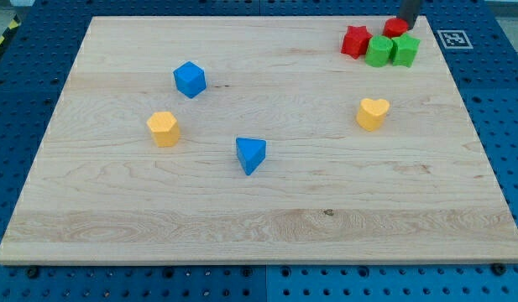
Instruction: Slide the red star to the top center
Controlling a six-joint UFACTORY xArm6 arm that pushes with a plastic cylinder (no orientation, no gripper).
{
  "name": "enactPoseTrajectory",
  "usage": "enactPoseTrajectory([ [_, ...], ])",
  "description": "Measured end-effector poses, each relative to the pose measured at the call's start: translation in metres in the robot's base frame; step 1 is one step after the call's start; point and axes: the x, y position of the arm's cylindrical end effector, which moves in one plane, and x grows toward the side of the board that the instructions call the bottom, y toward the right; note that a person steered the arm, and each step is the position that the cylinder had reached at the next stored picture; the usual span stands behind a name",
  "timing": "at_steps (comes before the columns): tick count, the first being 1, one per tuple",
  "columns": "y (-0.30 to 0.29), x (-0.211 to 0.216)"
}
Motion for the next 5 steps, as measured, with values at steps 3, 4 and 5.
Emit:
enactPoseTrajectory([
  [3,-0.007,0.025],
  [4,-0.014,0.025],
  [5,-0.02,0.025],
])
